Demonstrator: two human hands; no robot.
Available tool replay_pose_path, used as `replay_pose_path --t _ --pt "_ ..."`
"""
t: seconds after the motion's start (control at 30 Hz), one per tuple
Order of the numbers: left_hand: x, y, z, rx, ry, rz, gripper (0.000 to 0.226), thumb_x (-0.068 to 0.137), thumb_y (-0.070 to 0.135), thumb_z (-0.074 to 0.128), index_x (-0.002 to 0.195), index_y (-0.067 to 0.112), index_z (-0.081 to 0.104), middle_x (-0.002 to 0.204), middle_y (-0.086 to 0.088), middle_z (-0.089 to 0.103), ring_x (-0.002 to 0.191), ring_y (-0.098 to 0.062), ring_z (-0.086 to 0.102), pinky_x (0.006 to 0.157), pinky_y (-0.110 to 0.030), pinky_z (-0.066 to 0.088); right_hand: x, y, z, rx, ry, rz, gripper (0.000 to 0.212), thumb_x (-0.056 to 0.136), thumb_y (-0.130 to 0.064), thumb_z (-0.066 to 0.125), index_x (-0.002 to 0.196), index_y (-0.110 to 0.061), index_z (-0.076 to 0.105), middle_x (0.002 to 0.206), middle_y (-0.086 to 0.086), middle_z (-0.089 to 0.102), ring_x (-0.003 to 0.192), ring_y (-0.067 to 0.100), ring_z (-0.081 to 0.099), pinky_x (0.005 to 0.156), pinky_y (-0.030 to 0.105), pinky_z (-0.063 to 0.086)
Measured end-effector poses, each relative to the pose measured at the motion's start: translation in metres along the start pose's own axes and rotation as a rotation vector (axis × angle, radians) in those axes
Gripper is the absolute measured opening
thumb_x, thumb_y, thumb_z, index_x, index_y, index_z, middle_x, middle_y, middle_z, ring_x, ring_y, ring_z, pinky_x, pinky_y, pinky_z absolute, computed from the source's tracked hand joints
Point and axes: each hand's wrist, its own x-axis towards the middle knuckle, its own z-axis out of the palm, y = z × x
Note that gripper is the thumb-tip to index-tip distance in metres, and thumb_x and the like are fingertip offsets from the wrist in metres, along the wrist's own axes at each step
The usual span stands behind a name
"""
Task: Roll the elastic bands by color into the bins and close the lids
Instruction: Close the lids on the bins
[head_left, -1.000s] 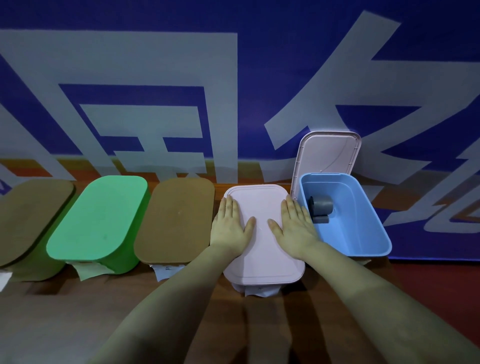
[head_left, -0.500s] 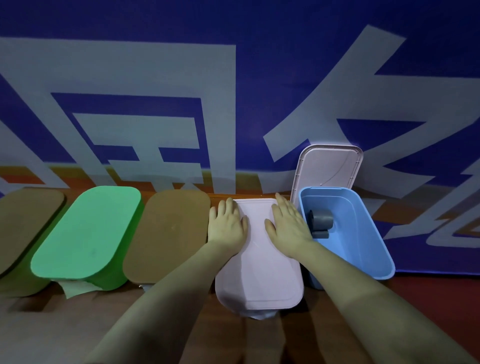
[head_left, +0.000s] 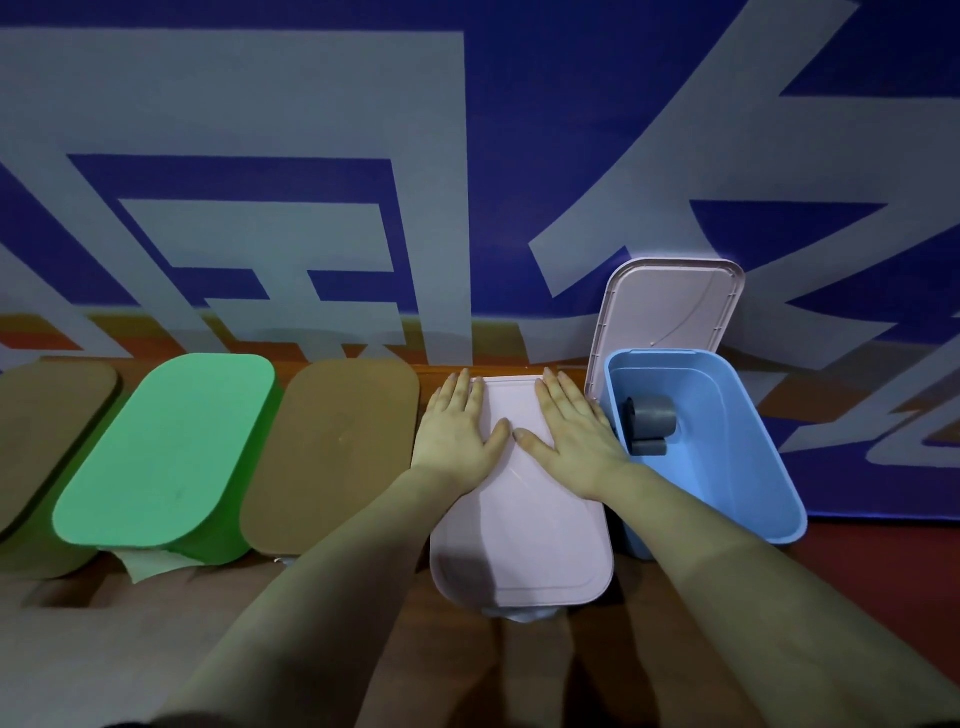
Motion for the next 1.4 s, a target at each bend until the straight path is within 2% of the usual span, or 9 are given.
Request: replay_pose_path --t 0.17,0.27,0.43,0.57,0.73,0.8,1.03,1.3,1.4 --pt "0.001 0.0 -0.001 -0.006 -0.004 -0.003 0.072 0.096 0.056 0.02 0.153 0.015 0.005 0.161 -0.004 0.0 0.149 -0.02 -0.004 0.122 -0.035 0.001 0.002 0.002 -0.002 0.059 -0.03 0.008 0.076 0.095 -0.062 0.022 0.152 -0.022 -0.009 0.159 -0.009 -0.018 0.145 0.009 -0.02 0.12 0.048 0.007" --pt "-0.001 0.001 -0.003 -0.016 -0.014 -0.009 0.072 0.096 0.057 0.018 0.153 0.015 0.004 0.161 -0.003 -0.001 0.149 -0.02 -0.006 0.122 -0.035 0.001 0.0 0.001 -0.003 0.101 -0.042 0.009 0.076 0.095 -0.062 0.024 0.152 -0.023 -0.009 0.158 -0.01 -0.019 0.144 0.008 -0.021 0.12 0.047 0.007" --pt "-0.003 -0.001 -0.011 -0.067 -0.043 0.0 0.066 0.1 0.049 0.02 0.153 0.015 0.004 0.161 -0.004 -0.002 0.148 -0.019 -0.006 0.121 -0.033 -0.002 -0.003 -0.003 -0.009 0.077 -0.037 0.008 0.071 0.097 -0.06 0.022 0.152 -0.026 -0.006 0.159 -0.009 -0.017 0.144 0.007 -0.021 0.119 0.038 -0.009" --pt "-0.002 0.0 -0.019 -0.073 -0.063 0.008 0.065 0.1 0.045 0.026 0.153 0.012 0.009 0.161 -0.007 0.003 0.149 -0.023 -0.001 0.119 -0.033 -0.002 -0.004 -0.008 -0.015 -0.05 -0.043 0.047 0.069 0.096 -0.06 0.021 0.152 -0.027 -0.004 0.16 -0.009 -0.015 0.145 0.009 -0.019 0.113 0.042 -0.02" --pt "0.009 -0.001 -0.035 -0.052 -0.076 0.026 0.066 0.094 0.048 0.041 0.148 0.014 0.025 0.156 -0.008 0.023 0.145 -0.029 0.016 0.12 -0.039 0.008 -0.003 -0.013 -0.023 -0.024 -0.038 0.104 0.07 0.095 -0.059 0.031 0.153 -0.028 0.007 0.161 -0.008 -0.007 0.147 0.013 -0.011 0.115 0.048 -0.015" --pt "0.012 0.0 -0.042 -0.02 -0.078 0.037 0.065 0.091 0.047 0.046 0.145 0.014 0.031 0.155 -0.009 0.024 0.145 -0.03 0.017 0.121 -0.041 0.01 -0.004 -0.014 -0.027 -0.017 -0.026 0.106 0.069 0.095 -0.056 0.035 0.153 -0.027 0.01 0.161 -0.007 -0.008 0.148 0.013 -0.01 0.116 0.048 -0.013" --pt "0.015 0.02 -0.057 0.015 -0.131 0.035 0.063 0.092 0.037 0.053 0.146 0.015 0.029 0.157 -0.008 0.019 0.146 -0.031 0.014 0.12 -0.042 0.012 -0.016 0.003 -0.05 0.039 -0.017 0.149 0.067 0.095 -0.051 0.039 0.152 -0.026 0.014 0.161 -0.006 -0.007 0.148 0.014 -0.007 0.117 0.049 -0.009" --pt "0.028 0.086 -0.071 -0.14 -0.105 -0.059 0.053 0.088 0.03 0.059 0.135 0.013 0.042 0.141 -0.01 0.042 0.13 -0.03 0.04 0.109 -0.041 0.034 -0.046 0.064 -0.09 0.112 0.01 0.194 0.066 0.097 -0.049 0.039 0.153 -0.025 0.013 0.161 -0.006 -0.008 0.148 0.013 -0.006 0.118 0.048 -0.008" --pt "0.038 0.114 -0.074 -0.199 -0.088 -0.079 0.054 0.086 0.027 0.059 0.136 0.012 0.043 0.139 -0.011 0.044 0.128 -0.03 0.041 0.107 -0.041 0.036 -0.049 0.096 -0.103 0.176 0.044 0.252 0.064 0.098 -0.048 0.038 0.152 -0.023 0.015 0.161 -0.001 -0.005 0.148 0.015 -0.002 0.119 0.046 -0.004"
